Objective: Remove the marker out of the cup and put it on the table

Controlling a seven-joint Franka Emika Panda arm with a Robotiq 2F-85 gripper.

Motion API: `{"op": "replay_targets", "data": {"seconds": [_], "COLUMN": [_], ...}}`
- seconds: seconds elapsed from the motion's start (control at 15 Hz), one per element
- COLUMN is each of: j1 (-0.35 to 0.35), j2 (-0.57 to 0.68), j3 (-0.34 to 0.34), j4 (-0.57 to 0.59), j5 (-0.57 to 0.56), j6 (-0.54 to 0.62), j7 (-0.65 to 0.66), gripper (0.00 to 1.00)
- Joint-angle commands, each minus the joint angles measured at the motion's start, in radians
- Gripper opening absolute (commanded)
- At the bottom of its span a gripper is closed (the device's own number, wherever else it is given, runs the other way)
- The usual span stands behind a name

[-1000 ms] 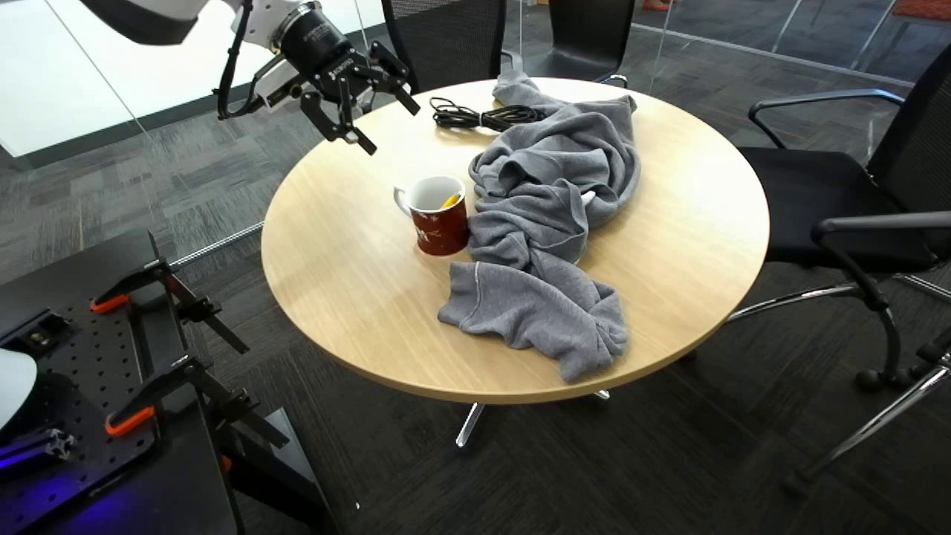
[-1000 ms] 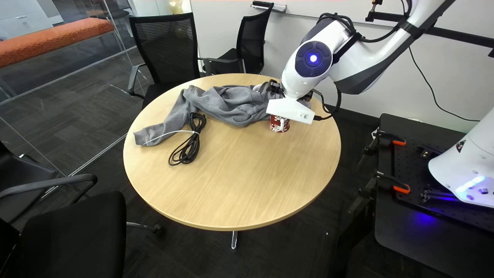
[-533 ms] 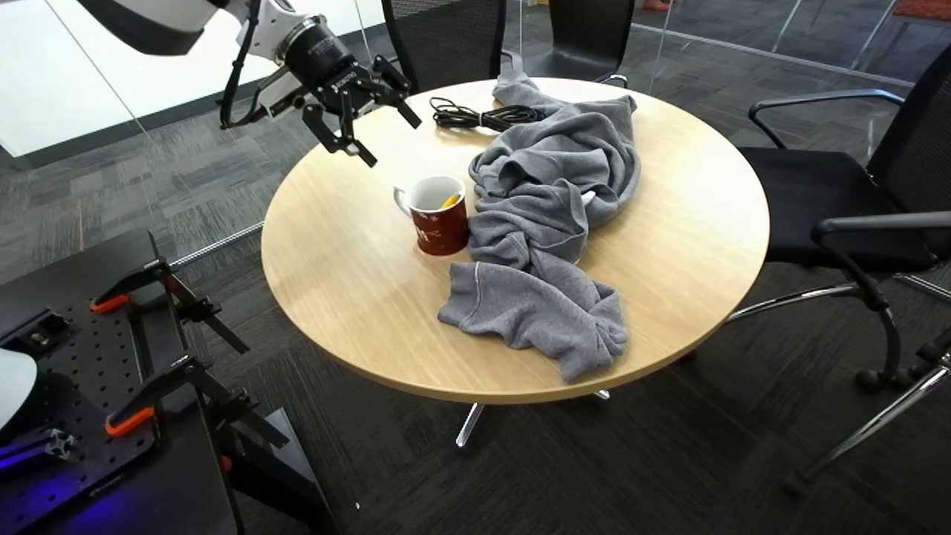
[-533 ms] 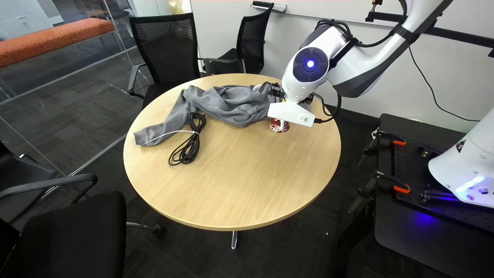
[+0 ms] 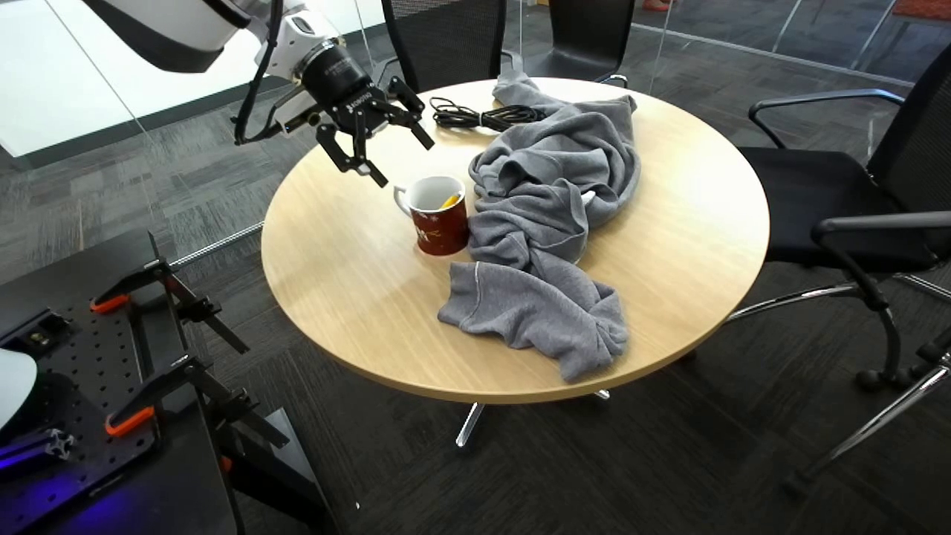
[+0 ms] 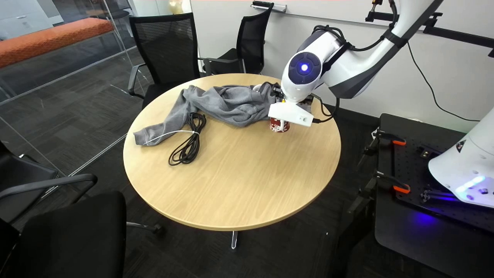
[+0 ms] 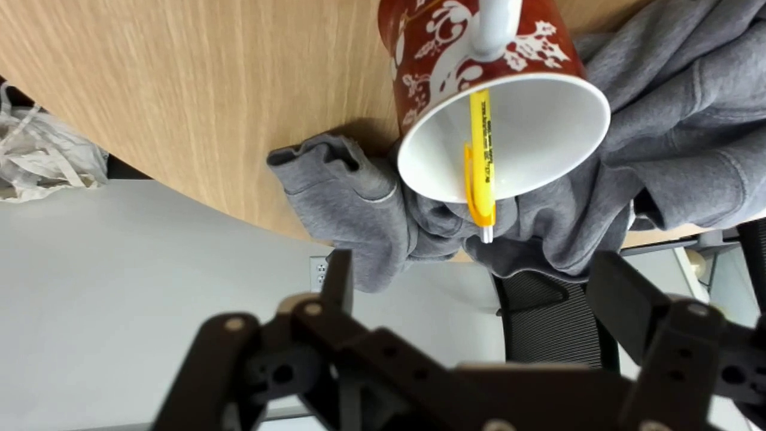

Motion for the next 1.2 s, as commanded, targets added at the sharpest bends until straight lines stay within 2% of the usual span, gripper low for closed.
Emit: {"op": "replay_targets", "data": {"seconds": [0.0,0.13,0.33,0.6,1.13], "j1": [-0.009,-0.012,-0.018,-0.032,-0.036], "j2": [0.028,0.039,0.052,0.076,0.129], "j3": [-0.011,-0.013,-0.017,-0.02,-0.03], "j4": [0.033,0.043,0.057,0.077,0.121], "j5": [-0.004,-0.008,-0.016,-0.012,-0.005], "j6": [0.002,0.008,0.023,0.066,0.083], "j7": [-0.001,0.0,0.003,-0.003,-0.014], "gripper": [0.73,0.57,0.54,0.57,0.52]}}
